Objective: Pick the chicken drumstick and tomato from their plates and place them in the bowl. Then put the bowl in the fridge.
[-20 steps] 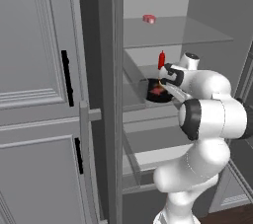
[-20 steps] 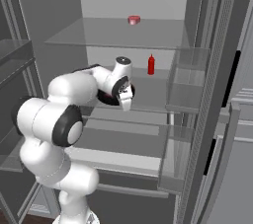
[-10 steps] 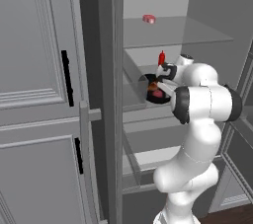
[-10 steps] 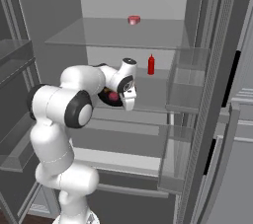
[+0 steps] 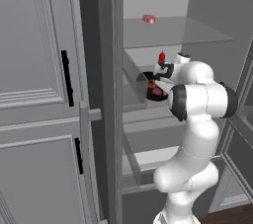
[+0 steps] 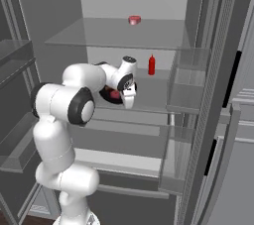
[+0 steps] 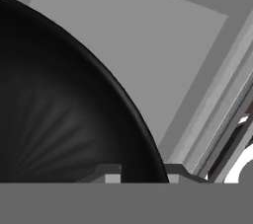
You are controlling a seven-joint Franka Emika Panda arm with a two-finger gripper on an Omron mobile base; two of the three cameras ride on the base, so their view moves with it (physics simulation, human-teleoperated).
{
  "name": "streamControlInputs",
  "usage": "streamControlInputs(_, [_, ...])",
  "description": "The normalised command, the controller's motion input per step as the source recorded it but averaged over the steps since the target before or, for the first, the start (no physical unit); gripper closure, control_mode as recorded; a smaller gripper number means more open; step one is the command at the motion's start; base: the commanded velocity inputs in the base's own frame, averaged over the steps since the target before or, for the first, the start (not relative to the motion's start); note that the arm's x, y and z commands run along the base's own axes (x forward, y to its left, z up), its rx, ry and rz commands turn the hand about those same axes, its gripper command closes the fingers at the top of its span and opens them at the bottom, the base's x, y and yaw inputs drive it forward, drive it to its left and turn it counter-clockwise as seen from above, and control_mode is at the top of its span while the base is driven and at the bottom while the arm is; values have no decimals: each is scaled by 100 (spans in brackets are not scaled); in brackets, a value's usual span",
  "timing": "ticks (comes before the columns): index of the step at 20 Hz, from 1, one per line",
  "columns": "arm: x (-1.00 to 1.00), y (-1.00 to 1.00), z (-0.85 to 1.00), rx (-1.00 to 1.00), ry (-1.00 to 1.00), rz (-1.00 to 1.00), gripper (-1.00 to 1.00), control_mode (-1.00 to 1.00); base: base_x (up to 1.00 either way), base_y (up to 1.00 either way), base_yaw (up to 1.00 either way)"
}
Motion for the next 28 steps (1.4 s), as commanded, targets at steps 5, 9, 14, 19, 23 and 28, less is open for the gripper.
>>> streamControlInputs(5, [29,9,-6,0,0,-2,-100,-100,0,0,0])
streamControlInputs(9, [-52,-2,0,2,0,0,-100,-100,0,0,0])
streamControlInputs(14, [-100,0,26,7,-17,0,-100,-100,0,0,0])
streamControlInputs(19, [-100,4,50,3,-24,4,-100,-100,0,0,0])
streamControlInputs(23, [-100,24,73,-2,-27,20,-100,-100,0,0,0])
streamControlInputs(28, [-100,38,59,-12,-15,25,-100,-100,0,0,0])
